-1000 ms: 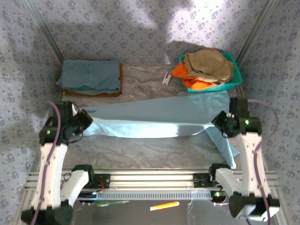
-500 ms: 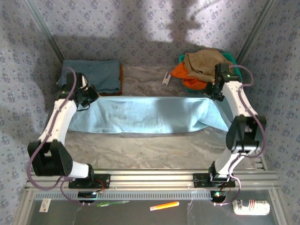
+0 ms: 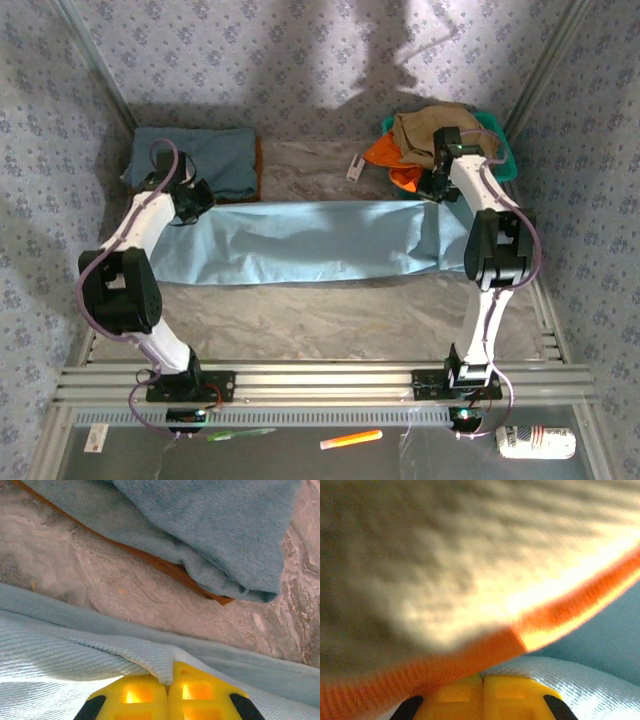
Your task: Fold and stack the trousers
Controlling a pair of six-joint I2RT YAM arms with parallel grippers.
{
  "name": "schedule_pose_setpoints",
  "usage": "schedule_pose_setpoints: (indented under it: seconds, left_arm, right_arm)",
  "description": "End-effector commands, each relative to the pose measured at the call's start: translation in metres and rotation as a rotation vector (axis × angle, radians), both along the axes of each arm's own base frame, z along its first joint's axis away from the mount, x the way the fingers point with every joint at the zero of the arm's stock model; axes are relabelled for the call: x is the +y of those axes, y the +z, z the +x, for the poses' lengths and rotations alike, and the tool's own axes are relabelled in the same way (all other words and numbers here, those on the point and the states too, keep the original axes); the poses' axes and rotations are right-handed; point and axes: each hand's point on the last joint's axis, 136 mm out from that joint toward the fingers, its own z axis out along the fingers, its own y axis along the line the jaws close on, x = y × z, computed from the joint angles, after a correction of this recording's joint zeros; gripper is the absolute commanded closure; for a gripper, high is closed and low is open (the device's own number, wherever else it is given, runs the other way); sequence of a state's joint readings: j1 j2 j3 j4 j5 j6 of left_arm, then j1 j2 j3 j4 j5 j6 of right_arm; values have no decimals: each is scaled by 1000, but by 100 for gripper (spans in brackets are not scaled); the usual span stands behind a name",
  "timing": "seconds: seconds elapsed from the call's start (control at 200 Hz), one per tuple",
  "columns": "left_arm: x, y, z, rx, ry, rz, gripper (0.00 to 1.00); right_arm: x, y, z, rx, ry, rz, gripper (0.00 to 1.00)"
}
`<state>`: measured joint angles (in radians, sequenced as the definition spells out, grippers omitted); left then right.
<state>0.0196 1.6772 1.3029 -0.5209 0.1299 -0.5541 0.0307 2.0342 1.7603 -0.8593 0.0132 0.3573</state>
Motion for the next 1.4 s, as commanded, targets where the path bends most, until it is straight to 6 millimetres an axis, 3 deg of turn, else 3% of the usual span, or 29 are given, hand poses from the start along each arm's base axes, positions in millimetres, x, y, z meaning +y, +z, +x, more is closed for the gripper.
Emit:
schedule_pose_setpoints:
  seconds: [0.0,0.195,0.28,0.335,0.405,0.44,0.485,0.58,0.675,0.745,0.845,0.964,1.019,1.084,1.174,1.279,1.399]
  left_arm:
    - [46,8,26,-51,96,137,100]
    - [39,-21,45,5,57,100,100]
    - [38,-32,48,28,47,96,100]
    - [35,-40,48,47,36,85,91]
    - [33,-47,43,67,34,78,68]
    - [32,-48,39,71,36,73,59]
    - [31,-46,34,67,45,68,38]
    - [24,-28,20,30,50,51,16]
    - [6,-1,1,-9,9,52,9]
    - [-8,14,-20,-6,-20,108,8]
    - [-45,23,-57,2,-125,183,12]
    - [-112,14,-103,-3,-340,259,20]
    - [-150,10,-122,-26,-491,301,21]
    - [-179,6,-140,-44,-596,408,21]
    - [-218,-1,-156,-84,-745,545,19]
    - [-260,-4,-166,-157,-882,732,11]
    - [-306,-9,-167,-233,-976,897,6]
  right_arm:
    - [-38,0,14,5,-47,-146,98]
    - [-38,-11,17,27,-52,-144,98]
    - [-36,-17,16,46,-44,-149,93]
    - [-33,-22,13,66,-38,-140,82]
    - [-30,-25,6,84,-33,-135,66]
    - [-27,-23,3,85,-30,-126,63]
    - [-22,-17,-2,75,-29,-112,58]
    - [-13,4,-15,30,-23,-99,51]
    - [1,24,-39,-14,-11,-89,50]
    - [17,25,-64,-27,7,-78,51]
    - [36,15,-101,-23,23,-36,53]
    - [54,-4,-143,-3,58,49,57]
    - [64,-10,-158,2,98,90,57]
    - [74,-17,-172,20,118,151,56]
    - [88,-30,-186,59,150,239,52]
    - [95,-42,-192,85,128,296,40]
    - [104,-43,-178,40,81,373,36]
